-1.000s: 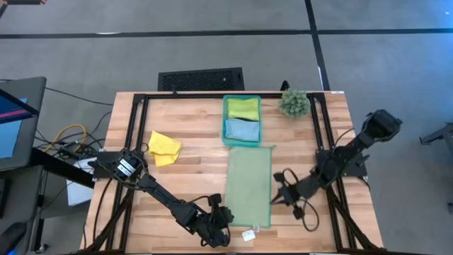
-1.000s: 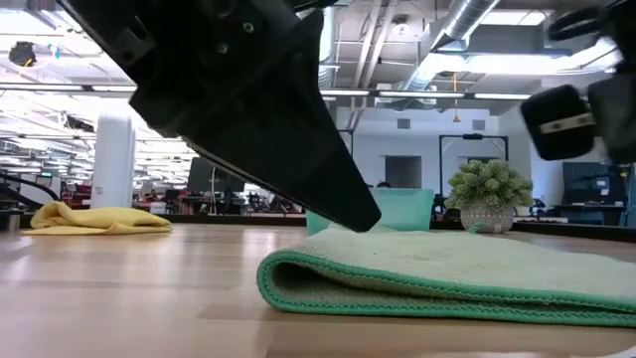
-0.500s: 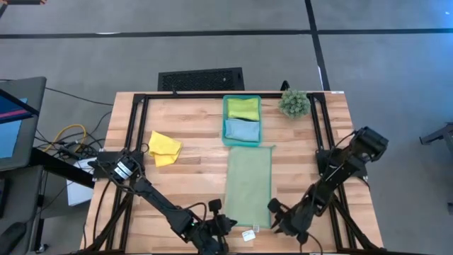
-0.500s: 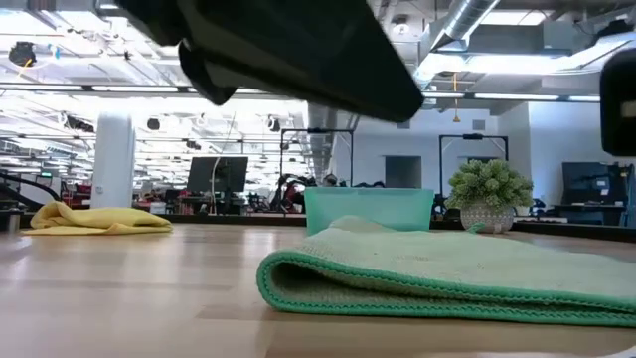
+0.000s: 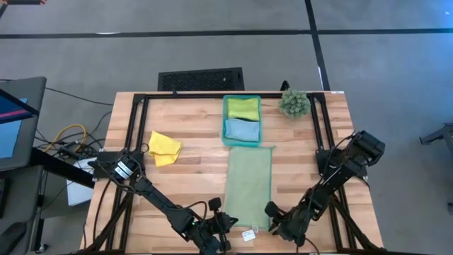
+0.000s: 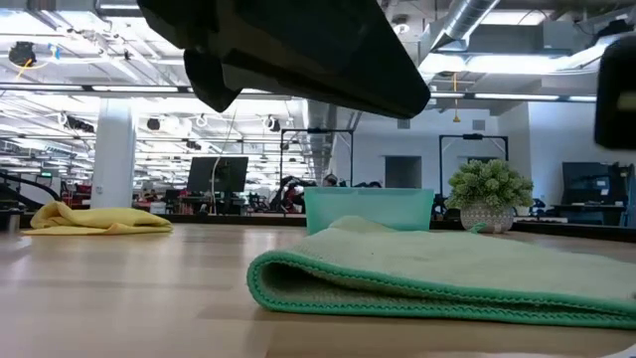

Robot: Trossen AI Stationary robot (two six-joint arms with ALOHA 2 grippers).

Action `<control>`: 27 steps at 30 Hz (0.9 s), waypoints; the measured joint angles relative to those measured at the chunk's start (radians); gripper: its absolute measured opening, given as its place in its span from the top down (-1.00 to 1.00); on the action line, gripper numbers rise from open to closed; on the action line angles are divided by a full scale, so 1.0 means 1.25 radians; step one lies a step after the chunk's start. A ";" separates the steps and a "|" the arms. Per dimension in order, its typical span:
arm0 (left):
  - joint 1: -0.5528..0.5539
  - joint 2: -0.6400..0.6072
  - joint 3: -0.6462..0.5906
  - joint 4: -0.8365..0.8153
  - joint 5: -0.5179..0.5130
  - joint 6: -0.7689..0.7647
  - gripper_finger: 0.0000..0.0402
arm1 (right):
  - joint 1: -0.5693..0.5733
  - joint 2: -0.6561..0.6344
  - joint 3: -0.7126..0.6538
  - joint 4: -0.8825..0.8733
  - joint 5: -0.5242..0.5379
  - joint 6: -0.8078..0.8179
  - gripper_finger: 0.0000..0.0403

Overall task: Fold microfiber towels
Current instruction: Fold the green microfiber cloth

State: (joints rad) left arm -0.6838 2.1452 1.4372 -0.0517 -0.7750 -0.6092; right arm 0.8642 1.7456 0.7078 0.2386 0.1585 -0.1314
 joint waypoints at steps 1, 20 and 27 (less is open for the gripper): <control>0.000 0.000 0.000 0.000 0.000 -0.002 1.00 | 0.000 -0.007 0.001 0.000 0.000 0.000 0.49; 0.000 0.000 0.000 -0.001 0.000 -0.019 1.00 | -0.039 0.034 0.000 0.000 0.026 0.006 0.64; 0.000 0.000 0.000 -0.001 0.000 -0.019 1.00 | -0.039 0.034 0.000 0.000 0.028 0.002 0.96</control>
State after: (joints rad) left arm -0.6838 2.1452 1.4372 -0.0532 -0.7750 -0.6331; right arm 0.8158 1.7878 0.7078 0.2387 0.1932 -0.1295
